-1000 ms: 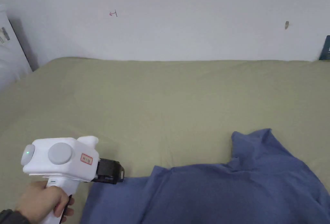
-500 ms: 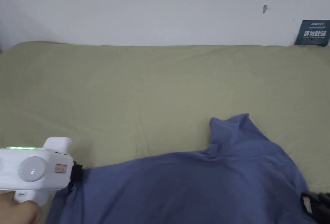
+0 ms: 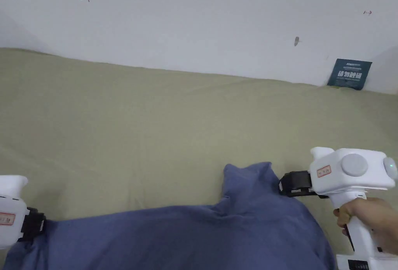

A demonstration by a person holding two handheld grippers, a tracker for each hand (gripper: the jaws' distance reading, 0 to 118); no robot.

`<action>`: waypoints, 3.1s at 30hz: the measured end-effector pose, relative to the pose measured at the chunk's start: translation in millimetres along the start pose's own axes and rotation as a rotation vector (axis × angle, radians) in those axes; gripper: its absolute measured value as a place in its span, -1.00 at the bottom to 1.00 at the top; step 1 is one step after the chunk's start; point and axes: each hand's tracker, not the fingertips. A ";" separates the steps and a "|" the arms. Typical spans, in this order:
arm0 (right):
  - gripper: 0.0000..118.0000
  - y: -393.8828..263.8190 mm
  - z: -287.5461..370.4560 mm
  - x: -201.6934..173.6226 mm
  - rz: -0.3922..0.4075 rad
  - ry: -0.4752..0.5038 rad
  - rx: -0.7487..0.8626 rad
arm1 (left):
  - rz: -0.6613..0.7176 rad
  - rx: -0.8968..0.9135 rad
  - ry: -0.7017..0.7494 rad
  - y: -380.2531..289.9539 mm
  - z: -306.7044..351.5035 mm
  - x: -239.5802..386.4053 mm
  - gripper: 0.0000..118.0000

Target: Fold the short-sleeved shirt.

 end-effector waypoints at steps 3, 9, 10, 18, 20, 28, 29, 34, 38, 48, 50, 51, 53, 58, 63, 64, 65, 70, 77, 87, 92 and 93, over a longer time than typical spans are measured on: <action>0.48 5.9 -21.3 -9.4 0.118 0.014 -0.040 | 0.002 -0.011 -0.002 -0.8 -2.2 2.5 -0.98; 0.05 1.7 -12.7 -19.8 0.145 0.010 0.006 | 0.000 -0.016 -0.005 0.5 -7.9 -0.9 -0.98; -0.60 1.0 -6.2 -24.0 0.145 -0.006 0.053 | 0.013 -0.011 -0.008 1.0 -7.2 -1.8 -0.98; -0.99 -24.3 70.0 -43.3 0.200 0.069 0.203 | 0.008 0.081 -0.059 9.7 29.9 -4.6 -0.98; -0.99 -33.8 94.5 -45.4 0.215 0.071 0.246 | 0.002 0.099 -0.070 10.8 45.6 -4.1 -0.98; -0.99 -92.6 198.7 -58.5 0.235 0.120 0.342 | -0.083 0.173 -0.118 -14.3 116.0 -0.1 -0.98; -0.99 -102.8 209.9 -56.0 0.237 0.126 0.345 | -0.104 0.178 -0.124 -20.7 124.6 0.5 -0.98; -0.99 -157.8 263.7 -51.2 0.187 0.145 0.378 | -0.124 0.182 -0.134 -58.4 165.6 -3.9 -0.98; -0.99 -211.3 279.7 -53.3 0.122 0.127 0.299 | -0.125 0.197 -0.139 -101.9 188.9 -4.1 -0.98; -0.99 -319.0 265.8 -40.7 -0.052 0.109 0.100 | -0.137 0.064 -0.156 -207.3 182.8 -5.2 -0.98; -0.99 -331.9 260.6 -35.9 -0.087 0.074 0.060 | -0.096 0.035 -0.156 -217.9 178.2 -11.9 -0.98; -0.99 -337.0 258.7 -32.0 -0.121 0.078 0.049 | -0.091 0.032 -0.154 -222.1 176.3 -15.4 -0.98; -0.99 -346.0 255.6 -25.9 -0.182 0.073 0.024 | -0.079 0.022 -0.162 -230.0 174.2 -21.5 -0.98; -0.99 -356.7 244.8 -22.7 -0.188 0.057 -0.002 | -0.047 0.006 -0.165 -239.3 155.8 -36.9 -0.98; -0.92 -350.9 227.2 -24.8 -0.186 0.008 -0.074 | -0.019 -0.025 -0.157 -243.2 134.0 -36.8 -0.67; -0.90 -349.5 229.1 -25.3 -0.208 0.005 -0.094 | -0.012 -0.037 -0.150 -243.9 134.4 -37.2 -0.65; -0.86 -348.0 240.6 -28.8 -0.261 -0.029 -0.063 | 0.018 -0.044 -0.146 -245.8 140.7 -35.5 -0.58; -0.22 -325.6 316.5 -51.7 -0.237 -0.031 0.182 | -0.003 0.114 -0.093 -221.9 216.2 -18.9 0.10; 0.23 -294.4 354.5 -131.0 -0.067 -0.070 0.434 | -0.120 0.348 -0.110 -169.7 270.5 91.8 0.16; -0.98 -345.1 303.9 -226.0 -0.006 -0.110 0.484 | -0.118 0.417 -0.008 -234.0 233.7 227.9 -1.00; -0.99 -376.8 268.9 -246.0 0.017 -0.103 0.415 | -0.073 0.404 0.020 -267.9 221.6 246.2 -1.00; -0.99 -378.3 268.2 -248.5 0.026 -0.106 0.403 | -0.089 0.397 0.027 -270.3 218.5 246.5 -1.00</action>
